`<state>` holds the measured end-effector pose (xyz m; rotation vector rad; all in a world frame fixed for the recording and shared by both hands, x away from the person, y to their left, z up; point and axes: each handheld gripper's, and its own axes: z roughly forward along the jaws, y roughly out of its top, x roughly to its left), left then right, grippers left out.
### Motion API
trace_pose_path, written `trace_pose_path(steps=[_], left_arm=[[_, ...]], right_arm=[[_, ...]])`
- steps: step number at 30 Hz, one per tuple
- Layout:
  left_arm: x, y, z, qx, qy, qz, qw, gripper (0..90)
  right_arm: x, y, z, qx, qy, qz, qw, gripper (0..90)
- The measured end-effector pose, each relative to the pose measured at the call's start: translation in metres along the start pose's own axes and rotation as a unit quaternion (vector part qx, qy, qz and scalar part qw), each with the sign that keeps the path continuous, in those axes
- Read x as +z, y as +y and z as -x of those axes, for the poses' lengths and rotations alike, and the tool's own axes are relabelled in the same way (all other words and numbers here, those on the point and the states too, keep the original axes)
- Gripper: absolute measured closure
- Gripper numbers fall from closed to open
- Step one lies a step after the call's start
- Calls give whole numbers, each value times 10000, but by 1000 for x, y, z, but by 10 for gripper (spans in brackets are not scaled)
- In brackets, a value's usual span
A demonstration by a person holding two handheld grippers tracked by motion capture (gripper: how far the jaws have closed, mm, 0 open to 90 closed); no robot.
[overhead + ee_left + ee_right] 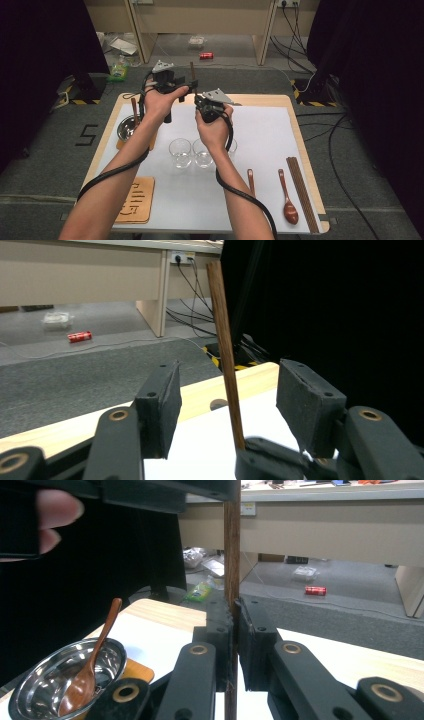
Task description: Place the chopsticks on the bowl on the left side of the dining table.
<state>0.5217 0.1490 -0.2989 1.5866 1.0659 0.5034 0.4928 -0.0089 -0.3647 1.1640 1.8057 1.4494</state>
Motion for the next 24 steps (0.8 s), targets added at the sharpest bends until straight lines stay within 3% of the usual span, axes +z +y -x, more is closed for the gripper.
trace_pose_path(steps=[8,13,21,24], left_arm=[[9,-3,-1,-93,3,-55,9999,496],[11,-7,-2,-304,-70,-35,9995,615],[11,-9,4,-231,-224,74,9995,830],[10,-8,5,-158,-165,139,9996,835]], right_arm=[[-2,1,0,-20,28,58,10000,846],[-4,3,-1,-37,37,107,9999,846],[-5,5,-4,-13,82,120,9999,846],[-6,7,-3,-77,89,140,9998,828]])
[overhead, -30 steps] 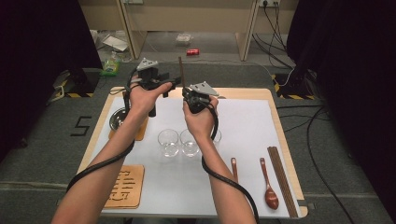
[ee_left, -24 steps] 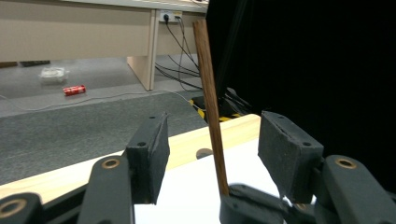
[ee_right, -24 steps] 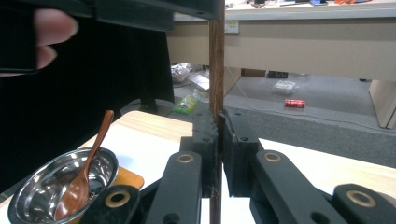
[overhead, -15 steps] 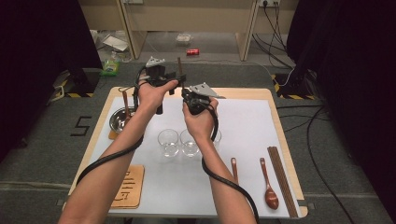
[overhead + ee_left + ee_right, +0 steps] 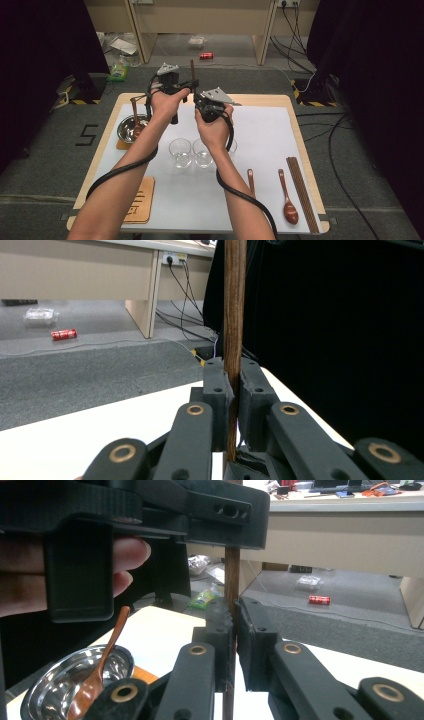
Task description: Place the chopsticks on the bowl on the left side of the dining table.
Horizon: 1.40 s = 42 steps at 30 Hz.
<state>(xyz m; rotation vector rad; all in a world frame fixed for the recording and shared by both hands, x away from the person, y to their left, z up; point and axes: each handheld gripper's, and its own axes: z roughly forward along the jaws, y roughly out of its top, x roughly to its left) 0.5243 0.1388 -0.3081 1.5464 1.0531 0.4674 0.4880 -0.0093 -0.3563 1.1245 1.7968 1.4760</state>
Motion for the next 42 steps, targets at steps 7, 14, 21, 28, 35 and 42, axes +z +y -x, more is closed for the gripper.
trace_pose_path(steps=[7,14,21,28,35,42], left_arm=[[-4,1,-3,-1,104,120,9999,837],[-10,-3,-7,29,98,202,9997,837],[-16,-3,-10,171,227,189,9994,837],[-21,0,-12,199,318,213,9991,838],[-29,-1,-16,197,379,240,9988,838],[-38,-2,-23,217,514,200,9982,838]], right_arm=[[-8,1,6,-86,40,-176,9998,734],[-22,-3,25,-202,-96,-303,9993,710],[-39,-8,47,-211,-308,-378,9986,706],[-53,-17,66,-207,-478,-500,9974,698],[-66,-31,84,-86,-607,-588,9964,693],[-81,-42,101,32,-754,-628,9952,682]])
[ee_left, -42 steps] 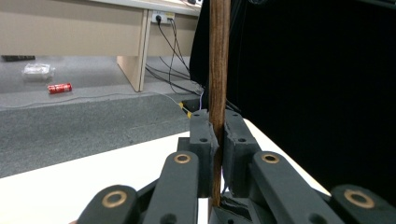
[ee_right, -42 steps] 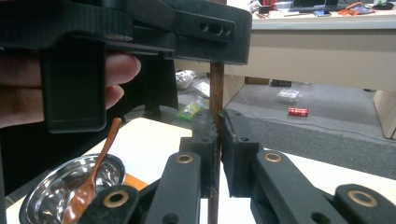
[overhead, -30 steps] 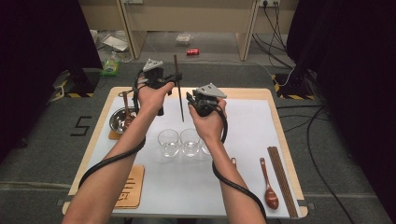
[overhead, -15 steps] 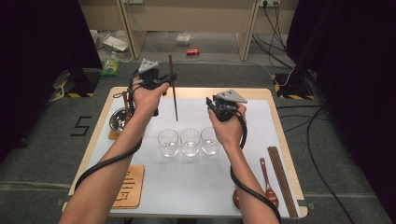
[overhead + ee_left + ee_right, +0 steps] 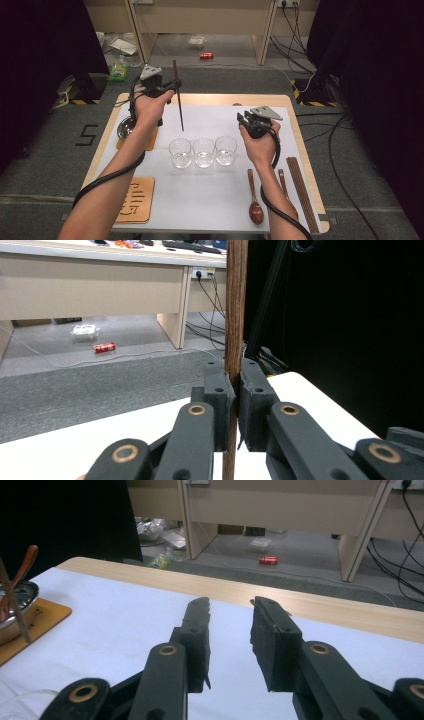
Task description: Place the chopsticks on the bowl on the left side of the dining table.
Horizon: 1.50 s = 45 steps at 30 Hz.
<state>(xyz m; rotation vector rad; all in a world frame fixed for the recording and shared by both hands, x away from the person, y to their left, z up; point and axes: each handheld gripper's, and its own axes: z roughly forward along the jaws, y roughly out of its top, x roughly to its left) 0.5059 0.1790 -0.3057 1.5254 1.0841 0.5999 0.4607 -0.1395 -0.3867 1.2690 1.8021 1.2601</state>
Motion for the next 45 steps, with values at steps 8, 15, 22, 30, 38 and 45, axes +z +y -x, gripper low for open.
trace_pose_path(steps=[8,15,22,30,38,45], left_arm=[[-14,0,-8,8,115,40,9999,838],[-27,-1,-15,59,252,62,9996,839],[-41,-4,-21,76,289,117,9995,839],[-57,-7,-28,91,369,141,9992,839],[-74,-12,-37,73,555,113,9984,839],[-89,-19,-45,37,639,131,9979,839]], right_arm=[[-14,-11,14,54,-133,-8,9999,679],[-28,-22,26,48,-260,5,9996,677],[-35,-31,34,37,-347,-39,9994,675],[-42,-45,42,111,-385,-125,9991,673],[-48,-60,49,184,-449,-195,9986,674],[-53,-71,54,239,-512,-232,9981,669]])
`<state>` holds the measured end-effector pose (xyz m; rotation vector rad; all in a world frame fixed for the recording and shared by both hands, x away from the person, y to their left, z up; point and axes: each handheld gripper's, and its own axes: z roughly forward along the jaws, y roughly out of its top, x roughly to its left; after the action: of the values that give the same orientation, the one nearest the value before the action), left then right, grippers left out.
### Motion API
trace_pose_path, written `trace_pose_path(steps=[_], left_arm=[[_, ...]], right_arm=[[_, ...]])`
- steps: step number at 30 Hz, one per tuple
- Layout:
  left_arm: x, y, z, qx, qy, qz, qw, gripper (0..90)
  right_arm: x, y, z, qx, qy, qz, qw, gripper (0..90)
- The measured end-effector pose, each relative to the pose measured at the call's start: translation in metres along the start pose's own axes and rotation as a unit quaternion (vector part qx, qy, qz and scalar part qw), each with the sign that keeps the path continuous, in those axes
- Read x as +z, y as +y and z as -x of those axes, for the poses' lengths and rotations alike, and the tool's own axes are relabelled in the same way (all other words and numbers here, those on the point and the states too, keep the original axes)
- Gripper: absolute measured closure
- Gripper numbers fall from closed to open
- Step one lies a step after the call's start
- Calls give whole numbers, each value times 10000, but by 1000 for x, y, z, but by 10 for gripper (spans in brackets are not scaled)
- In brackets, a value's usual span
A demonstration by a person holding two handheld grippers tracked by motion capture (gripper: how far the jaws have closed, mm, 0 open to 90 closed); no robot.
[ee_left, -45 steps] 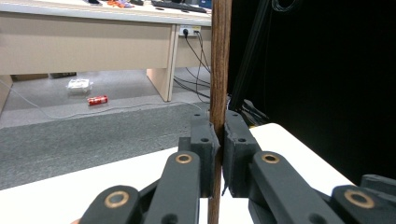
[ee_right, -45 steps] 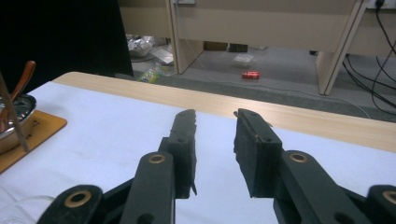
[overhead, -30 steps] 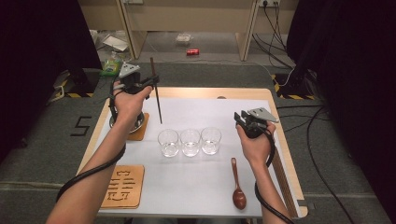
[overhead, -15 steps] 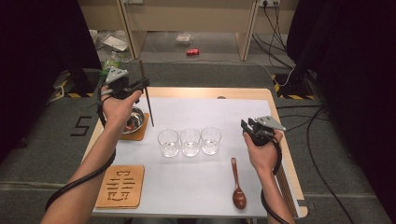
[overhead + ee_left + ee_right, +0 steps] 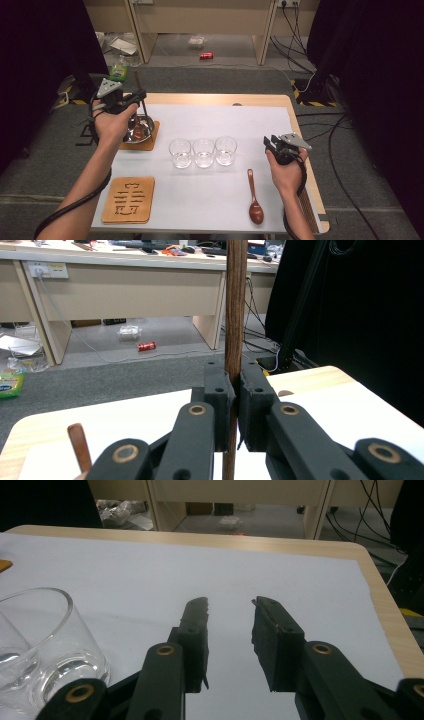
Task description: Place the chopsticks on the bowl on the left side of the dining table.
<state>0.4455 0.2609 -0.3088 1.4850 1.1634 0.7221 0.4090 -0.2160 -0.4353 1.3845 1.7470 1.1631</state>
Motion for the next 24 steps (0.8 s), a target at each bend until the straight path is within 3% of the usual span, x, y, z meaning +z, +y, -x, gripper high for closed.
trace_pose_path(steps=[7,24], left_arm=[[-13,-8,-8,-25,4,-1,10000,839],[-42,-36,-46,-106,346,-123,9993,838]], right_arm=[[-6,-7,2,55,-1,15,10000,661],[-24,-25,6,98,-90,71,9999,647]])
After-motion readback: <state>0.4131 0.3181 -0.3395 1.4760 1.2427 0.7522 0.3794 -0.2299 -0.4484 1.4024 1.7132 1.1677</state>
